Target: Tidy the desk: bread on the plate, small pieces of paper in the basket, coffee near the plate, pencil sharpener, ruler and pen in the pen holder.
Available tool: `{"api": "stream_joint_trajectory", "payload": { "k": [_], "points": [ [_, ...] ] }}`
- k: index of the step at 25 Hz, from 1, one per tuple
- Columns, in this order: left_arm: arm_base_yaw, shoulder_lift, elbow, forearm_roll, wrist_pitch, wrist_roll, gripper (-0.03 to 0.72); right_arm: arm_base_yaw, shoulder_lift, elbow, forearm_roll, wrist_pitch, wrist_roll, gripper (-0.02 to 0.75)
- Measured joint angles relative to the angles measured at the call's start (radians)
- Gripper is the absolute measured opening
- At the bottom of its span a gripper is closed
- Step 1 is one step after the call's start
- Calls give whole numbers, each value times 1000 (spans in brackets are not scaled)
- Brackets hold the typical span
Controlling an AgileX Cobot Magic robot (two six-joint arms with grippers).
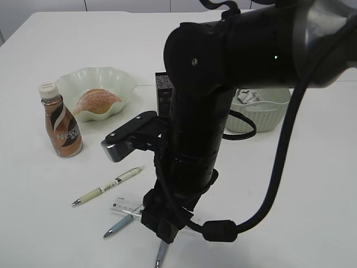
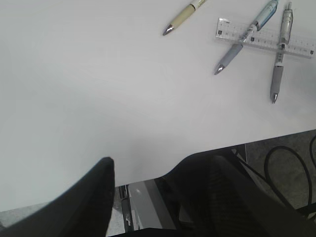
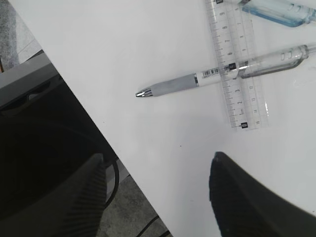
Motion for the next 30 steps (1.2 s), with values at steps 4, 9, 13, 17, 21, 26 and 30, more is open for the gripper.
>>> {"api": "stream_joint_trajectory", "payload": {
  "k": [4, 9, 13, 17, 21, 26, 30],
  "points": [
    [0, 0, 0, -2, 0, 0, 449, 0, 0, 0, -1, 0, 0, 484],
    [0, 0, 0, -3, 0, 0, 449, 0, 0, 0, -1, 0, 0, 484],
    [0, 0, 0, -3, 0, 0, 449, 0, 0, 0, -3, -5, 0, 484],
    [0, 0, 0, -6, 0, 0, 449, 0, 0, 0, -47, -42, 4, 484],
    [0, 0, 0, -6, 0, 0, 449, 0, 0, 0, -100, -86, 4, 484],
    [0, 0, 0, -8, 0, 0, 449, 0, 0, 0, -112, -146, 2, 484],
    [0, 0, 0, -10, 0, 0, 449, 0, 0, 0, -114, -172, -22, 484]
  ]
}}
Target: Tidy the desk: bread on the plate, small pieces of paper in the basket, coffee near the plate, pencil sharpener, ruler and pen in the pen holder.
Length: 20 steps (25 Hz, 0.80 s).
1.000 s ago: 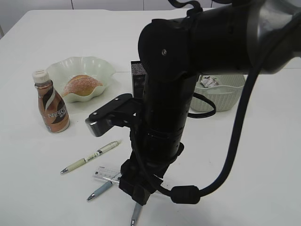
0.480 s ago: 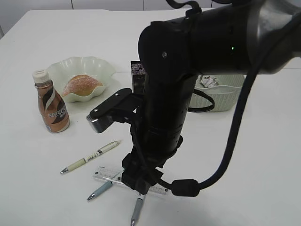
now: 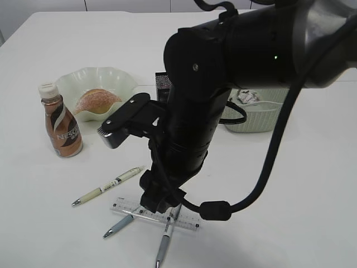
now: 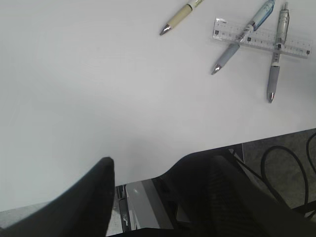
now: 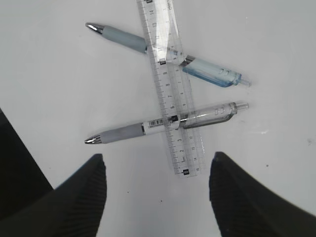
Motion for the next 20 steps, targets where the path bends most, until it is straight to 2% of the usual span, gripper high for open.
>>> {"api": "stream_joint_trajectory", "payload": {
  "k": [20],
  "points": [
    [0, 0, 0, -8, 0, 4, 449, 3, 166, -37, 7, -50, -64, 482]
  ]
}}
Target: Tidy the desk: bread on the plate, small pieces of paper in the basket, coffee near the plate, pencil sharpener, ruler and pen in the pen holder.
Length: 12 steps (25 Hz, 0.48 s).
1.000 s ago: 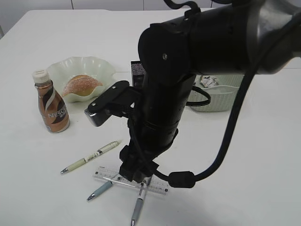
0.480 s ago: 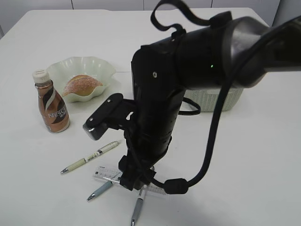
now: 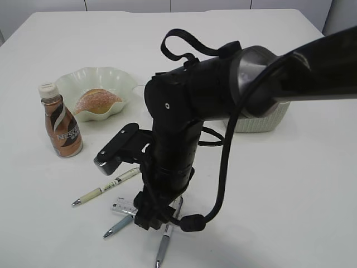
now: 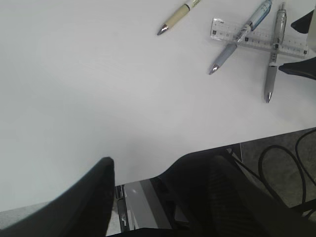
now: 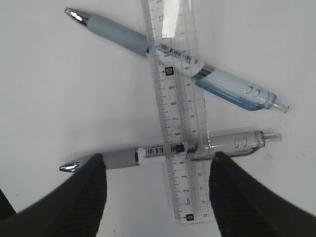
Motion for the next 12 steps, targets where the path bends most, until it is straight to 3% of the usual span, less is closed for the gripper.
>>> {"api": "stream_joint_trajectory", "payload": {
  "k": [12],
  "points": [
    [0, 0, 0, -6, 0, 2, 449, 0, 83, -115, 5, 35, 10, 482]
  ]
}}
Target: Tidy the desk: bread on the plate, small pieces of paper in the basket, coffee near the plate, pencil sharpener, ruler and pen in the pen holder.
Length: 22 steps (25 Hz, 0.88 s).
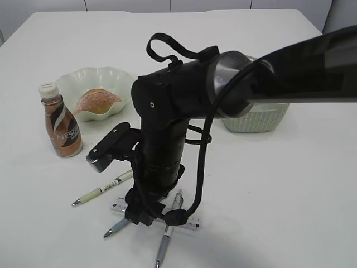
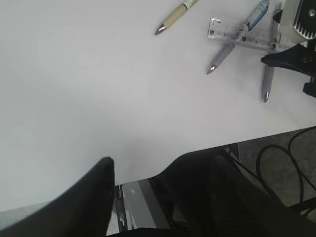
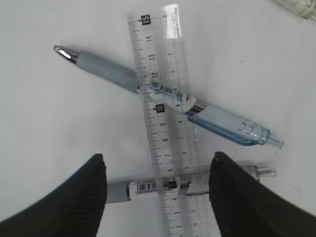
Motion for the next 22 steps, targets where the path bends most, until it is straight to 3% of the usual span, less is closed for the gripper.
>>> {"api": "stream_joint_trajectory", "payload": {
  "k": [22],
  "points": [
    [0, 0, 0, -2, 0, 15, 449, 0, 73, -51, -71, 28, 27, 482]
  ]
}}
